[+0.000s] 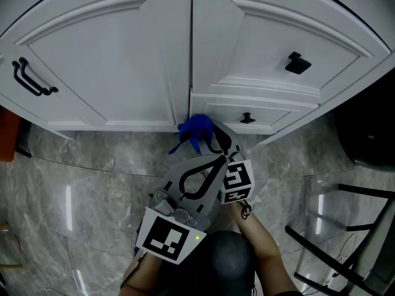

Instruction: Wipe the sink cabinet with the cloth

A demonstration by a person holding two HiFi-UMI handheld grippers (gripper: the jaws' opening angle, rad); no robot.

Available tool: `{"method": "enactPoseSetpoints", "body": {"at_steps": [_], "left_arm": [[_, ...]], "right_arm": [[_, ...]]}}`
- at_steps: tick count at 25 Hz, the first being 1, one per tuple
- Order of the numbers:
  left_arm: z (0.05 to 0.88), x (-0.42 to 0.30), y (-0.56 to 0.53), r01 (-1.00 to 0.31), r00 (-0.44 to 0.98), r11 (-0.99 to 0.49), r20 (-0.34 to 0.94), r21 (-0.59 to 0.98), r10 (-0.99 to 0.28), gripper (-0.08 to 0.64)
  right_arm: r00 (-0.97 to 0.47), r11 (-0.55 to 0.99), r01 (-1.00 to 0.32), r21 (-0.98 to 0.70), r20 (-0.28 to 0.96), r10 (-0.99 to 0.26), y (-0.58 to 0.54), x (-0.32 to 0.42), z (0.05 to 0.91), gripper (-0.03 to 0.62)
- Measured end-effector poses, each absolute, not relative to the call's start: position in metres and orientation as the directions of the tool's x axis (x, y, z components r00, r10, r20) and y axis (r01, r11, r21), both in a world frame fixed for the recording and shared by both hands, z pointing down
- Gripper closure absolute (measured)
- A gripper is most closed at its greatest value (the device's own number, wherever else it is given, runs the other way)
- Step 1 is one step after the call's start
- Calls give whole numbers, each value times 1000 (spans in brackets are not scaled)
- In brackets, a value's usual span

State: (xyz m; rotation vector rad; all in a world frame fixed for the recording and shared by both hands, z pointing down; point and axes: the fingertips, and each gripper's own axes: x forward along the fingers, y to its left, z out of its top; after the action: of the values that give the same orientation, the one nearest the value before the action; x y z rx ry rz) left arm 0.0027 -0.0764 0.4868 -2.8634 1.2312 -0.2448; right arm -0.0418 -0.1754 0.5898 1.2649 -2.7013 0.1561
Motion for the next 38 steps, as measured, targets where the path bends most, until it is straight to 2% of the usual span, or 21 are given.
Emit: {"method": "enactPoseSetpoints", "body": {"at_steps": [11,38], "left_arm": [[485,9,-76,-711,686,-697,131,-90,-716,555],[491,19,-80,-705,691,-704,140,-86,-709,555]], "right_arm": [[-552,559,-829,-22,188,-812,-185,-8,601,474],[-497,502,-865,-19,182,-849,-189,25,603,476]]}}
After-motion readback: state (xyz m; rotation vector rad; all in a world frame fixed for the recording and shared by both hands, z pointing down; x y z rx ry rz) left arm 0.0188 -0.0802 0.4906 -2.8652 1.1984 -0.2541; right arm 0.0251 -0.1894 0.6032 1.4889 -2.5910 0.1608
